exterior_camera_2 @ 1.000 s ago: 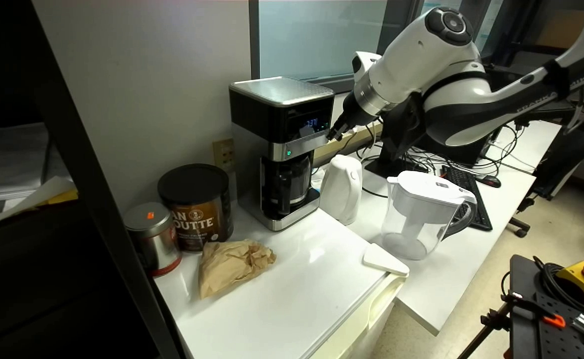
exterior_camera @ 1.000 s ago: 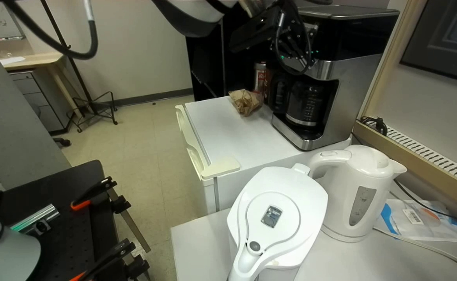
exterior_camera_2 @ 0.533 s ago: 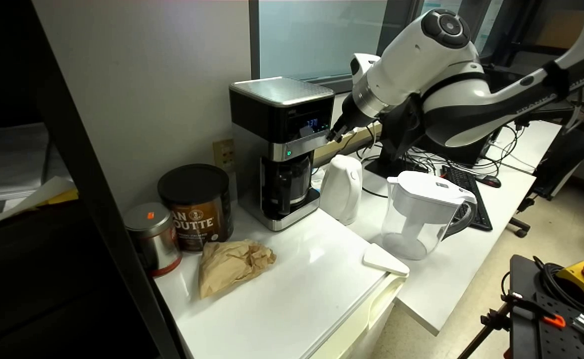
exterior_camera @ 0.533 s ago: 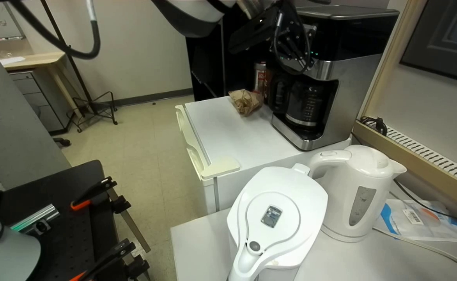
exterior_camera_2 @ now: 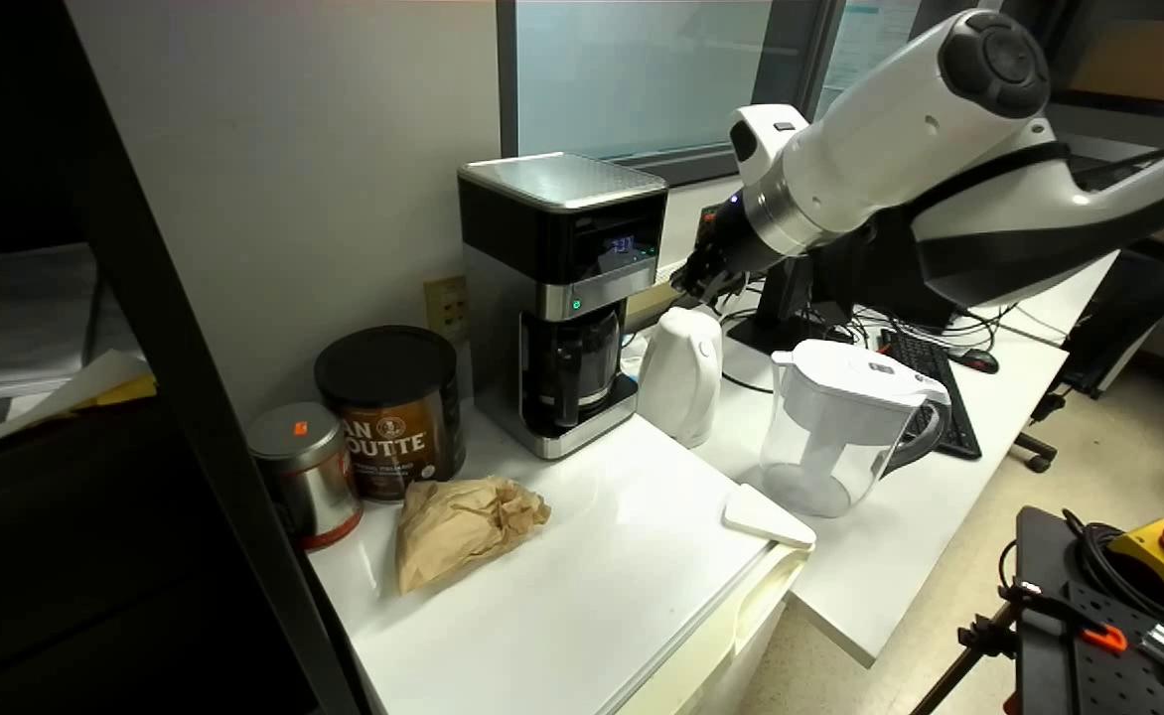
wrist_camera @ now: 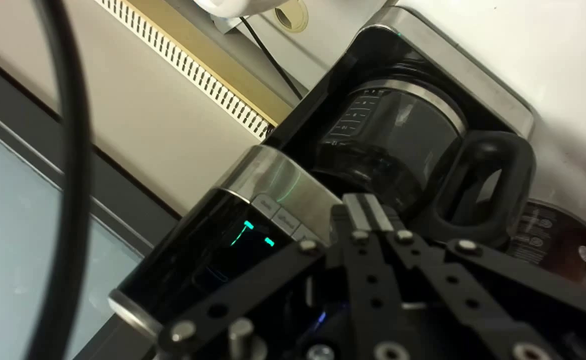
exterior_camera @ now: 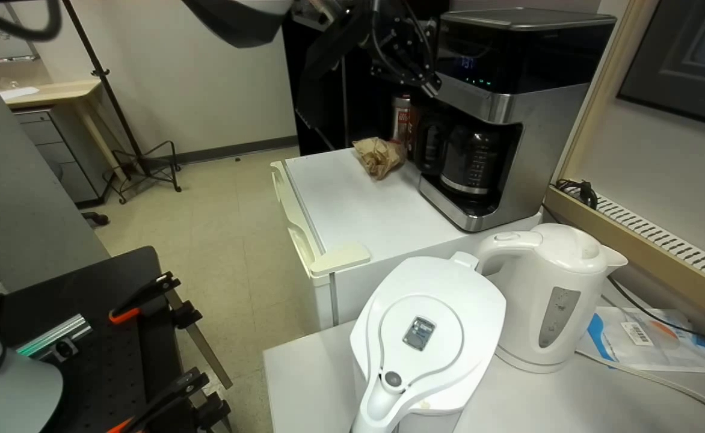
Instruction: Press a button on the coffeemaker.
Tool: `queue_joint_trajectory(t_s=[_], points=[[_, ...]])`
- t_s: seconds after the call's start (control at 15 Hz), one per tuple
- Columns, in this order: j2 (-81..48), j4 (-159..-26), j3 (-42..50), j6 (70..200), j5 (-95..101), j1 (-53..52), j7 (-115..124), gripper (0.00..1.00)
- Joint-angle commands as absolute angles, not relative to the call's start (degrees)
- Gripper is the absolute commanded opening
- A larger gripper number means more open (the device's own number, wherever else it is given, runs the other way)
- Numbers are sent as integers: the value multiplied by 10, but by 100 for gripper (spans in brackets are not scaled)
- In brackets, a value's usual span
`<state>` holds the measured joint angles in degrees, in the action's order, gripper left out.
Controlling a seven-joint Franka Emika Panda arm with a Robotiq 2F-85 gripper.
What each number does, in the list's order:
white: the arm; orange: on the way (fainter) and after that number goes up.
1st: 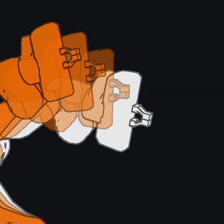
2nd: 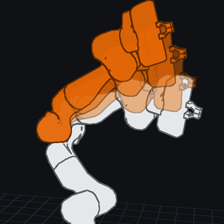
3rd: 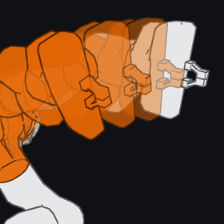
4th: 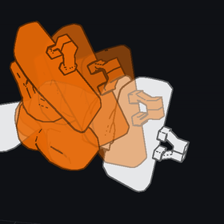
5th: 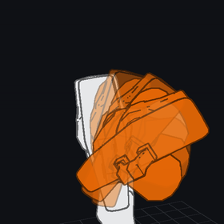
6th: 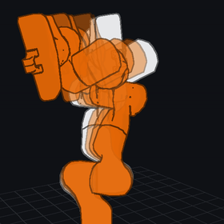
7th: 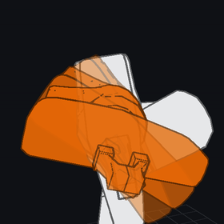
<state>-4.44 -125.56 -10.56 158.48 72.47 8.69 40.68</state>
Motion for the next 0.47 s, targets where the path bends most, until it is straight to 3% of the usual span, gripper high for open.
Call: queue_joint_trajectory(t_s=[0.0, 0.4], points=[[26, -1323, -114, 1567, 745, 78, 423, 0], [88, -1387, -120, 1574, 760, 77, 430, 0]])
